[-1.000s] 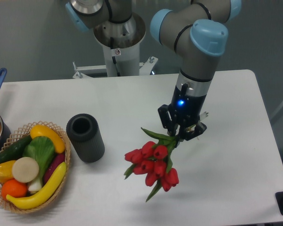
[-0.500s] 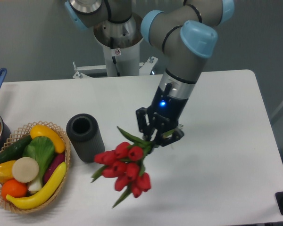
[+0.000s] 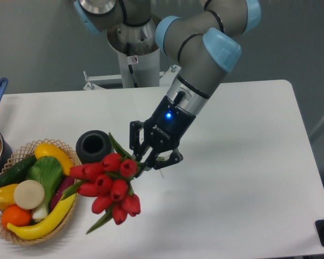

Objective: Insert the flowers into the vase
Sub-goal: 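Raise the tulips and position their stems above the vase opening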

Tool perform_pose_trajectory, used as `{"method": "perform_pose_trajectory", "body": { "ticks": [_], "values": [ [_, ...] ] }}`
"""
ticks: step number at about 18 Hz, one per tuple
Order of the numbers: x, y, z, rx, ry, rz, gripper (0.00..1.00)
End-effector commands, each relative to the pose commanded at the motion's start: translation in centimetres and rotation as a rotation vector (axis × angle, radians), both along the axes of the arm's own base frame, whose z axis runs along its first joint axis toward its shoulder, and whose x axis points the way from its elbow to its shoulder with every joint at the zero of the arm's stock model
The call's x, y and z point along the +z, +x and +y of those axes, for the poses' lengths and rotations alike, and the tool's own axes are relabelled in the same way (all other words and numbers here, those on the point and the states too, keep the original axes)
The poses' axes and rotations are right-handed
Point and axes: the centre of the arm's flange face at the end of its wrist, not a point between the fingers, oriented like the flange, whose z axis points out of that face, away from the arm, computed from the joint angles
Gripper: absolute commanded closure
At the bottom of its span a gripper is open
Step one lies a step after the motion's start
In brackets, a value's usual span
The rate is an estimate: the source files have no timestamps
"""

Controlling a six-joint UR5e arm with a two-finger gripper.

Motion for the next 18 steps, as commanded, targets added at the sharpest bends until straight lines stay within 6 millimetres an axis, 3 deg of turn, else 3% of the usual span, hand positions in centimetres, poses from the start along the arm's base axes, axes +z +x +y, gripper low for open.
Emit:
{"method": "perform_pose_trajectory", "body": {
  "ticks": [12,18],
  "values": [
    [4.2,2.2,-0.7,-0.085,0.221,-0.191,1.00],
    [4.8,4.3,-3.4,-0.117,0.314,-0.282,1.00]
  ]
}}
